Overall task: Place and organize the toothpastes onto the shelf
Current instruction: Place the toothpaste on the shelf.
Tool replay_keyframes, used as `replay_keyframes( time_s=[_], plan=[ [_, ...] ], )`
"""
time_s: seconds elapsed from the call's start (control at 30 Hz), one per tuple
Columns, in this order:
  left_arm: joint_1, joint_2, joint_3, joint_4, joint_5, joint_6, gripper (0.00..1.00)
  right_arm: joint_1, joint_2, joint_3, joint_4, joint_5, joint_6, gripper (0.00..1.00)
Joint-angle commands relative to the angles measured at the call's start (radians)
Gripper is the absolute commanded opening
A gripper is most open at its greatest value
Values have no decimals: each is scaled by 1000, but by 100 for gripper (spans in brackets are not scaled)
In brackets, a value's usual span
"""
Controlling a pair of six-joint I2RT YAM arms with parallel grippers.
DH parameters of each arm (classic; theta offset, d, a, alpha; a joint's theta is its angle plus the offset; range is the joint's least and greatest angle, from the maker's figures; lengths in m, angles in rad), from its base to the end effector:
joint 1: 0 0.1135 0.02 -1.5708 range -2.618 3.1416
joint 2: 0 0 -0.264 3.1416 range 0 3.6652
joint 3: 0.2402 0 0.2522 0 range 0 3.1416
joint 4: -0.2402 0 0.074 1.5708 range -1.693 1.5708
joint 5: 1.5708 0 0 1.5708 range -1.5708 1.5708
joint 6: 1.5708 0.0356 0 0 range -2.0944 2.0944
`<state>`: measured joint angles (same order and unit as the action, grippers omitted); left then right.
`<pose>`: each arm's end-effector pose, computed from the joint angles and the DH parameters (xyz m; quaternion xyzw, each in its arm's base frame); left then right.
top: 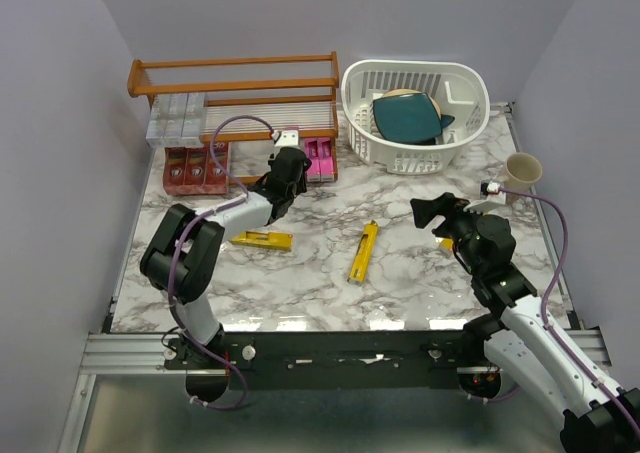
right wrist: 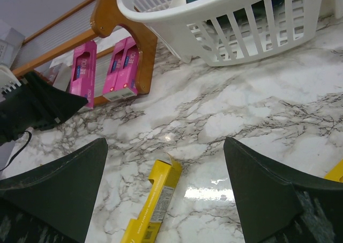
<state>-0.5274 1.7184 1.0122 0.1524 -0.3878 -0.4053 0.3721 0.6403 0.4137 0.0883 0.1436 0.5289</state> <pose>0.3309 -0.1772 0.2051 -0.0413 0.8612 -0.0645 0.5024 0.1590 0.0566 0.2596 0.1059 0.7463 0.2364 0.6131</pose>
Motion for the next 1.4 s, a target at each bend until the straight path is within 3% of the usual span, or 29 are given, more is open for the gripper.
replay_keyframes(
  time_s=[0.0,0.8,1.37],
  plan=[
    [23,53,60,-7,58,22,38,2,-10,-16,11,8,-12,97],
    [64,195,193,12,79,28,51,2,-1,-19,18,4,-12,98],
    [70,204,197,49,104,-7,46,2,-7,-19,19,-1,-10,98]
  ],
)
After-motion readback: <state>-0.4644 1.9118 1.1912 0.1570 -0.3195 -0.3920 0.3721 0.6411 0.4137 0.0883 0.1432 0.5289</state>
